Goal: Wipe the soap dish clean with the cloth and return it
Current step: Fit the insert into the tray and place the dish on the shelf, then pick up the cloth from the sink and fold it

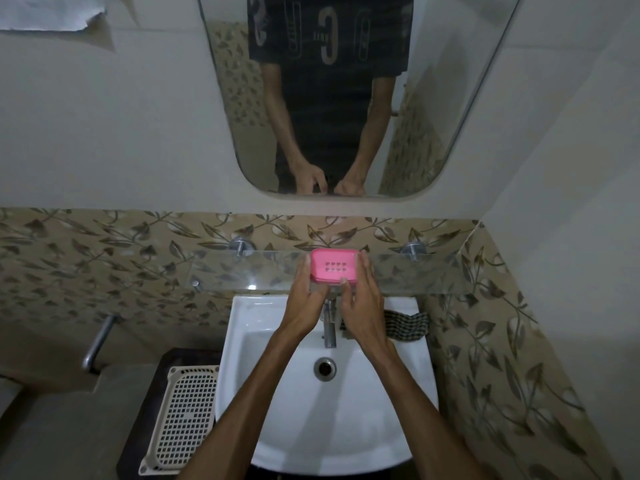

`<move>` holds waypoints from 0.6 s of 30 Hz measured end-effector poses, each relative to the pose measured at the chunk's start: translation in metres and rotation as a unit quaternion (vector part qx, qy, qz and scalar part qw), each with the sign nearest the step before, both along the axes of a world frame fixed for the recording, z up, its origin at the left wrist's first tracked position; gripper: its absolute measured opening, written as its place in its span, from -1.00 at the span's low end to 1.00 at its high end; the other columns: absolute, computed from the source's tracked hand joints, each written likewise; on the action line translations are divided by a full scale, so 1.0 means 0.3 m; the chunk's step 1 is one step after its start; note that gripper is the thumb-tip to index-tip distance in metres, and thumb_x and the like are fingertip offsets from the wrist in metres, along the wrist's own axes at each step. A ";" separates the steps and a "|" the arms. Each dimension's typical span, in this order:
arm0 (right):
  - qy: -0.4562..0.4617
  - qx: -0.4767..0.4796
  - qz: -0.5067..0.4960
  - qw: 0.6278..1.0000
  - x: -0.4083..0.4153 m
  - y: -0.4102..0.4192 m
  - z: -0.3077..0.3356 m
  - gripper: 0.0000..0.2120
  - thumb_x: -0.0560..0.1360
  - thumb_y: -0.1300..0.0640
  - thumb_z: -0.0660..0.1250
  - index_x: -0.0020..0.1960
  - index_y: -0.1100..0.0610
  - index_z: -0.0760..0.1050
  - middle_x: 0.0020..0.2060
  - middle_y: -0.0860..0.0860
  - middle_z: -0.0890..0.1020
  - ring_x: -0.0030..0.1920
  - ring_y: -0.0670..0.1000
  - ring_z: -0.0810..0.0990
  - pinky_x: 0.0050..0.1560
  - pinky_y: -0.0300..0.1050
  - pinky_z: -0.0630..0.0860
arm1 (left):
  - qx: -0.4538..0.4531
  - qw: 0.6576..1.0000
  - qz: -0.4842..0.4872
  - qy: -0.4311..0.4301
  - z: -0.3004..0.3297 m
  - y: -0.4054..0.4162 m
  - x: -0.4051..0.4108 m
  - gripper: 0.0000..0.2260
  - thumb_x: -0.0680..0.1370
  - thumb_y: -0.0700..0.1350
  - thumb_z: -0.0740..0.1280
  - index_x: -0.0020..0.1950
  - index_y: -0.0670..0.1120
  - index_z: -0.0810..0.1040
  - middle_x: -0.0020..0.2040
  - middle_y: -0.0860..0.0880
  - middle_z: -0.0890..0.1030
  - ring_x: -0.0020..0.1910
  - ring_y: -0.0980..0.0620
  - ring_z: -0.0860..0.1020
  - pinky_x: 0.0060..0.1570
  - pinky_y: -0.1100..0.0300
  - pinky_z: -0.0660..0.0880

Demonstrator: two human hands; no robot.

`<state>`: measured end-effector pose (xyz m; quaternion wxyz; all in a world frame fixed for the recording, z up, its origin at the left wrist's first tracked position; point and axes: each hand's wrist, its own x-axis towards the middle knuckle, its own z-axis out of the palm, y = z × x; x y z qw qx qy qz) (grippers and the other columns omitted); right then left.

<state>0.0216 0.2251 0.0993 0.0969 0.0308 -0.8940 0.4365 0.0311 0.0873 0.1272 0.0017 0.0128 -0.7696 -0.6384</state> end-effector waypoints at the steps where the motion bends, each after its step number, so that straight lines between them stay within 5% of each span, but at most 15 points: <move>1: 0.001 0.000 0.002 1.000 0.000 0.001 0.000 -0.41 0.71 0.09 0.17 0.67 0.17 0.05 0.67 0.09 0.11 0.65 0.09 0.14 0.59 0.09 0.27 | -0.002 1.000 -0.002 -0.002 -0.003 0.000 0.002 -0.61 0.68 0.00 0.31 0.51 0.06 0.40 0.35 -0.03 0.57 0.34 0.04 0.55 0.38 -0.07 0.53; 6: 0.024 -0.018 0.007 1.000 0.013 0.006 0.014 -0.40 0.71 0.09 0.20 0.67 0.16 0.07 0.67 0.07 0.13 0.65 0.05 0.14 0.60 -0.02 0.23 | -0.020 0.999 0.012 -0.028 -0.004 0.008 0.026 -0.24 0.49 0.19 0.34 0.65 0.04 0.20 0.57 -0.07 0.40 0.54 -0.03 0.39 0.54 -0.08 0.36; 9: 0.094 -0.066 -0.057 0.992 0.073 0.051 -0.005 -0.52 0.70 0.08 0.22 0.60 0.09 0.30 0.58 0.03 0.37 0.59 -0.05 0.31 0.54 -0.22 0.28 | -0.042 0.994 0.098 -0.006 -0.011 0.008 0.062 -0.20 0.52 0.02 0.34 0.71 0.00 0.08 0.71 -0.04 0.15 0.68 -0.02 0.12 0.63 -0.05 0.14; 11: 0.138 -0.078 -0.129 0.979 0.150 0.106 -0.076 -0.69 0.63 0.16 0.27 0.33 0.12 0.59 0.26 0.02 0.67 0.30 -0.05 0.61 0.31 -0.17 0.55 | -0.022 0.981 0.181 0.064 -0.029 -0.005 0.111 -0.33 0.52 -0.22 0.34 0.63 0.00 0.30 0.62 -0.03 0.36 0.61 -0.02 0.30 0.56 0.03 0.29; 14: 0.006 -0.034 -0.190 0.981 0.239 0.201 -0.206 -0.85 0.55 0.27 0.38 0.04 0.11 0.69 -0.08 0.02 0.75 -0.02 0.08 0.72 -0.05 -0.07 0.63 | 0.017 0.954 0.285 0.097 -0.077 -0.013 0.211 -0.54 0.46 -0.31 0.28 0.32 -0.01 0.58 0.26 0.05 0.63 0.29 -0.02 0.58 0.26 0.12 0.54; 16: -0.158 0.002 -0.194 0.968 0.208 0.243 -0.266 -0.76 0.54 0.29 0.38 0.19 0.18 0.67 0.05 0.15 0.74 0.12 0.22 0.69 0.06 -0.04 0.58 | 0.027 0.951 0.303 0.060 -0.128 -0.012 0.277 -0.64 0.47 -0.32 0.28 0.17 0.00 0.63 0.12 0.04 0.66 0.14 -0.01 0.63 0.12 0.07 0.59; 18: -0.205 0.077 -0.143 0.965 0.124 0.273 -0.276 -0.63 0.55 0.33 0.32 0.34 0.24 0.59 0.19 0.23 0.69 0.25 0.25 0.62 0.22 0.02 0.55 | 0.020 0.955 0.296 0.017 -0.181 -0.012 0.336 -0.68 0.52 -0.39 0.33 0.07 0.00 0.65 0.04 0.01 0.69 0.06 -0.03 0.65 0.06 0.03 0.61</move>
